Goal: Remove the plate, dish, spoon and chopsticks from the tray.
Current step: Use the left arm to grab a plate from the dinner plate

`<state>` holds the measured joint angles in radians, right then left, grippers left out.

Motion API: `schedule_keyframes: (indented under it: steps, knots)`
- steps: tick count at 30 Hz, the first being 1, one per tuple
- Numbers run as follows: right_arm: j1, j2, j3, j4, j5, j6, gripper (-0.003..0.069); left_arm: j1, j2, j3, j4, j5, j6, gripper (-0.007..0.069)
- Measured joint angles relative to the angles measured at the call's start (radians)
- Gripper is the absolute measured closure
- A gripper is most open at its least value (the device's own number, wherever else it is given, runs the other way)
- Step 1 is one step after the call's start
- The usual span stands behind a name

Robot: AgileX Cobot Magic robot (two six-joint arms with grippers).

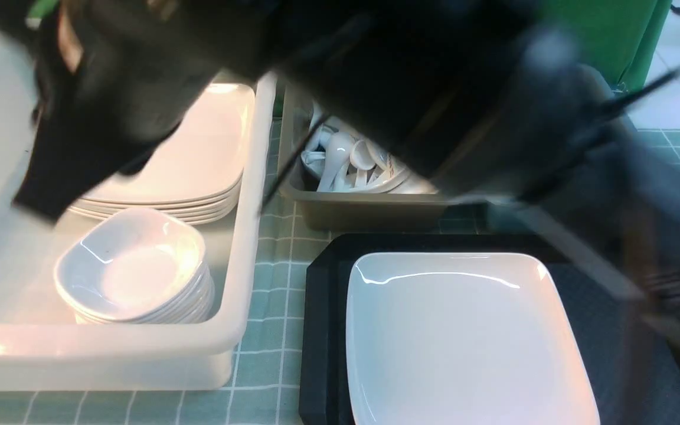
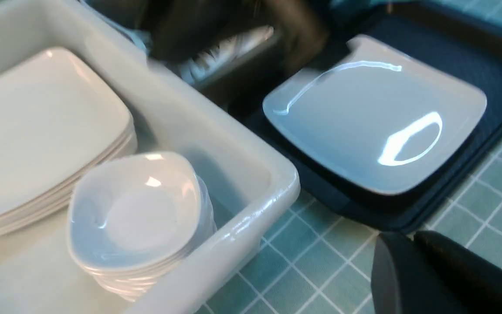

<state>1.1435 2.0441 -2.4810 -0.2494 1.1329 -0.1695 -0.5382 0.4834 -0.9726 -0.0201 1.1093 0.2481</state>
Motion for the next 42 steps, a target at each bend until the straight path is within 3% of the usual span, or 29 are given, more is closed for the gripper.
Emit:
schedule_keyframes:
  steps: [4, 7, 9, 15, 22, 23, 28, 30, 35, 39, 42]
  knots:
    - [-0.026, -0.18, 0.23, -0.022, 0.0, 0.048, 0.0634, 0.0, 0.095, 0.0, -0.029, -0.003, 0.032, 0.0607]
    - [-0.044, -0.353, 0.473, -0.037, 0.0, 0.075, 0.0637, -0.013, 0.202, 0.0, -0.123, -0.003, 0.141, 0.0607]
    - [-0.051, -0.508, 0.67, -0.07, 0.0, 0.126, 0.0637, -0.061, 0.293, 0.0, -0.189, -0.023, 0.232, 0.0607]
    - [-0.053, -0.843, 1.103, -0.135, -0.001, 0.306, 0.0637, -0.228, 0.6, 0.0, -0.203, -0.192, 0.391, 0.0607]
    - [-0.053, -1.096, 1.336, -0.137, -0.001, 0.462, 0.0637, -0.399, 0.904, 0.0, -0.189, -0.36, 0.634, 0.0601]
    - [-0.053, -1.147, 1.372, -0.139, -0.001, 0.494, 0.0637, -0.426, 0.993, 0.0, -0.169, -0.411, 0.694, 0.0579]
    - [-0.053, -1.238, 1.424, -0.139, -0.001, 0.524, 0.0637, -0.439, 1.1, 0.0, -0.133, -0.482, 0.75, 0.0479]
    - [-0.053, -1.281, 1.443, -0.139, -0.001, 0.527, 0.0637, -0.439, 1.15, 0.0, -0.091, -0.521, 0.764, 0.0346]
    - [-0.053, -1.311, 1.468, -0.139, -0.001, 0.528, 0.0634, -0.439, 1.202, 0.0, -0.007, -0.558, 0.798, 0.0173]
    - [-0.053, -1.312, 1.475, -0.136, -0.001, 0.529, 0.0629, -0.439, 1.227, 0.0, 0.031, -0.613, 0.802, 0.0148]
    - [-0.053, -1.312, 1.475, -0.132, -0.001, 0.53, 0.0628, -0.439, 1.255, 0.0, 0.068, -0.66, 0.803, 0.0178]
